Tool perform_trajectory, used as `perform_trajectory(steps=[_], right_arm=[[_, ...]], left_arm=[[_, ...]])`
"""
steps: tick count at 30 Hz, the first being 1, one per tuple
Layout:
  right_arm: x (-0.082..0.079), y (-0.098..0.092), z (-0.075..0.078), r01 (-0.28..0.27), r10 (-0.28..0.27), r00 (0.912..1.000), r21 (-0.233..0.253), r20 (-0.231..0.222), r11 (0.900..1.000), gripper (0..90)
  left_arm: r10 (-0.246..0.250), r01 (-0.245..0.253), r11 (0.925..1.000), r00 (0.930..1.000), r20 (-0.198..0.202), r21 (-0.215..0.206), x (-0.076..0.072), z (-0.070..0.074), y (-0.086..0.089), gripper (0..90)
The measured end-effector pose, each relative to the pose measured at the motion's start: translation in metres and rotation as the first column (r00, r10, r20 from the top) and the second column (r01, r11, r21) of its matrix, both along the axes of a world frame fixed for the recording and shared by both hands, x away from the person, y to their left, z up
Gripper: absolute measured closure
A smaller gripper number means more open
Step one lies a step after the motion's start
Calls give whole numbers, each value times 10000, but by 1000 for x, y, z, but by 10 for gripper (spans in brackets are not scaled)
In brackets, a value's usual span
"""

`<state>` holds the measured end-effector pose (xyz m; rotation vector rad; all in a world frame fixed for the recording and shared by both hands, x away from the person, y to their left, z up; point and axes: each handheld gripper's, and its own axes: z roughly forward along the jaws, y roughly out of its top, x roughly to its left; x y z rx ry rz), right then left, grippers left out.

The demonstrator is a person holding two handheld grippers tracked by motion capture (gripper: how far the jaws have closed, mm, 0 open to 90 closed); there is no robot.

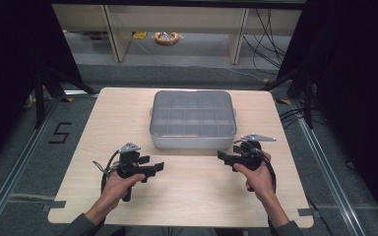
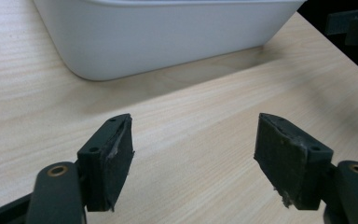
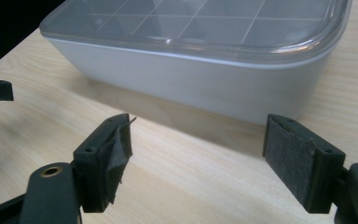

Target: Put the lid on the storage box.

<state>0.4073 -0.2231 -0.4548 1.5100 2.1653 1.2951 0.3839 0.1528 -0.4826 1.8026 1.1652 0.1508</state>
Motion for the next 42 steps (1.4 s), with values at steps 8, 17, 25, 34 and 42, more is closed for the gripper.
perform_trajectory(steps=[8, 17, 25, 34, 42], right_arm=[[-7, 0, -6, -216, 217, 9998, -229, 43, 9995, 234], [-19, 3, -11, -540, 536, 9985, -325, -137, 9980, 228], [-32, 6, -15, -804, 797, 9966, -331, -230, 9962, 226], [-46, 9, -20, -1132, 1123, 9930, -217, -376, 9933, 211], [-54, 9, -25, -1179, 1165, 9919, -245, -509, 9927, 168]], left_arm=[[-258, 257, 9994, 9997, 36, 235, -10, -6, -3, 274], [-559, 554, 9980, 9983, 142, 312, -20, -8, -5, 272], [-885, 878, 9955, 9959, 198, 344, -32, -7, -9, 266], [-1008, 989, 9938, 9942, 371, 502, -41, -10, -11, 255], [-1277, 1238, 9894, 9906, 487, 753, -50, -14, -14, 252]])
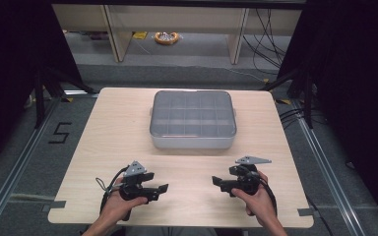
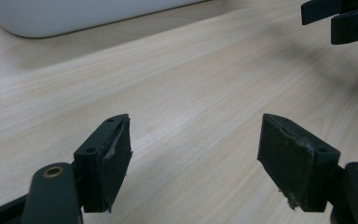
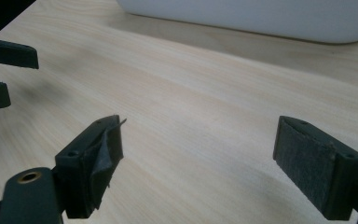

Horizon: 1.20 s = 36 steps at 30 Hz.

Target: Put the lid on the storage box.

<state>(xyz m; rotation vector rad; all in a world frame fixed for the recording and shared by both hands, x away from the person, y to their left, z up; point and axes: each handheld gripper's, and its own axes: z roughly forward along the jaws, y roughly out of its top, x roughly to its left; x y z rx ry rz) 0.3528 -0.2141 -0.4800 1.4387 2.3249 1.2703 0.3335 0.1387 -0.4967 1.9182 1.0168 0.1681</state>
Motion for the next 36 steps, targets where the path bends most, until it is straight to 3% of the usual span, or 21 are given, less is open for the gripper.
perform_trajectory(steps=[3, 4, 5, 9, 15, 17, 18, 20, 24, 29, 31, 35, 36], right_arm=[[-3, 0, -2, 20, -21, 10000, -110, -66, 9999, 168], [-6, 1, 0, 150, -151, 9993, -23, -349, 9999, 167], [-5, 0, -2, 30, -31, 10000, -144, -31, 9999, 167], [-10, 0, -5, -78, 75, 9997, -123, -234, 9999, 167], [-18, 1, -6, -235, 231, 9996, -278, -134, 9993, 167], [-21, 2, -6, -249, 245, 9996, -374, -122, 9990, 167], [-23, 2, -6, -319, 316, 9995, -366, -94, 9988, 167], [-29, 5, -6, -232, 223, 9993, -295, -313, 9993, 167], [-33, 5, -8, -478, 476, 9989, -705, -49, 9964, 167], [-44, 5, -11, -580, 560, 9981, -789, -275, 9952, 167], [-49, 6, -12, -779, 766, 9969, -925, -168, 9927, 167], [-57, 6, -13, -981, 968, 9952, -1160, -165, 9884, 167], [-60, 6, -12, -1075, 1045, 9940, -1127, -321, 9878, 167]], left_arm=[[-4, 5, 10000, 10000, -43, 56, -4, -1, 0, 250], [-10, 11, 9999, 10000, -20, 132, -5, -2, 1, 250], [-43, 43, 10000, 10000, -34, 56, -6, -3, 1, 250], [-108, 108, 9996, 9999, 8, 257, -11, -5, 3, 250], [-81, 78, 9998, 9998, 177, 208, -20, -6, 3, 249], [-61, 55, 9995, 9998, 184, 326, -23, -8, 4, 248], [-235, 219, 9979, 9994, 249, 612, -24, -8, 6, 248], [-137, 115, 9981, 9993, 352, 600, -28, -9, 5, 247], [-397, 346, 9953, 9977, 556, 908, -35, -10, 8, 243], [-251, 225, 9978, 9988, 422, 630, -46, -11, 10, 226], [-429, 380, 9963, 9970, 642, 767, -49, -10, 12, 210], [-477, 437, 9966, 9973, 563, 703, -56, -9, 14, 192], [-415, 392, 9980, 9980, 471, 489, -58, -10, 14, 189]])
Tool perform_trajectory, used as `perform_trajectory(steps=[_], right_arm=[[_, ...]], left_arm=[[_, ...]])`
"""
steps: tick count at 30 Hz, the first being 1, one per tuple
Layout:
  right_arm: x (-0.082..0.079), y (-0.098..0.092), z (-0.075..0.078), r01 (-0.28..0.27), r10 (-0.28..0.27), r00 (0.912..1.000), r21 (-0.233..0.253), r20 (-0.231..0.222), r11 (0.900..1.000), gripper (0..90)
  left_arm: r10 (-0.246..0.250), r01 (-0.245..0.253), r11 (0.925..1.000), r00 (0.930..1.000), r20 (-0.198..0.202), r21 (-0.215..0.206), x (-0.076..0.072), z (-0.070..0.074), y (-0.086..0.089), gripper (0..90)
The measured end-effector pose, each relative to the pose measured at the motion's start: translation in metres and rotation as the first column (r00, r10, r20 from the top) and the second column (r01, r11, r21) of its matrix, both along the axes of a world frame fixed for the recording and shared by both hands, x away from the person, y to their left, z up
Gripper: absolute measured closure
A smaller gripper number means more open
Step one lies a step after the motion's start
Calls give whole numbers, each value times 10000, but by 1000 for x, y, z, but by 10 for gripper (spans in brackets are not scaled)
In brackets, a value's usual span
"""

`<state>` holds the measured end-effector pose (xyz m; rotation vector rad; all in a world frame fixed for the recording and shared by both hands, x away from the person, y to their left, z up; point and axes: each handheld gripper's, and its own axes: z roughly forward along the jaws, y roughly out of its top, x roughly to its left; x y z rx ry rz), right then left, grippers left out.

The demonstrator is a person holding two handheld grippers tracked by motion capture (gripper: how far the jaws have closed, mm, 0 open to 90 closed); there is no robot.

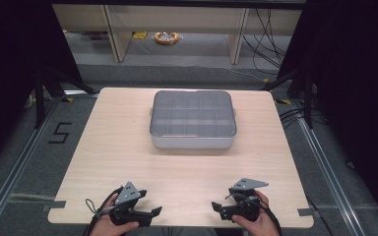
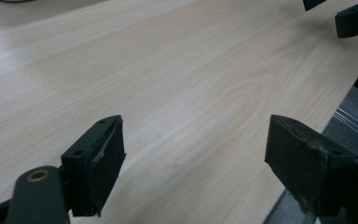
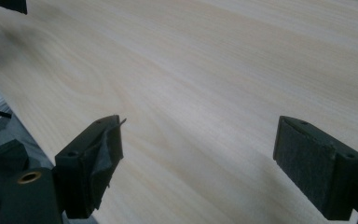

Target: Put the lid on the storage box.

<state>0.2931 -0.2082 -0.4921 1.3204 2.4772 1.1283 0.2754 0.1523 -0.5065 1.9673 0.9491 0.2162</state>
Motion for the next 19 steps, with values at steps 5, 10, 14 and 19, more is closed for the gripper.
perform_trajectory(steps=[5, 10, 14, 19], right_arm=[[-9, -2, 0, -149, 158, 9994, -303, 321, 9994, 167], [-10, -5, -1, -236, 254, 9985, -357, 486, 9991, 168], [-10, -6, -2, -207, 223, 9991, -426, 373, 9989, 168], [-10, -5, -4, -510, 535, 9977, -601, 406, 9969, 168]], left_arm=[[-132, 131, 9999, 9997, 184, 36, -1, 0, 2, 168], [13, -13, 9999, 10000, 47, 152, 0, 0, 2, 158], [34, -36, 9994, 10000, 52, 354, 1, 0, 3, 151], [-28, 28, 9999, 10000, 39, 167, 1, -1, 2, 151]])
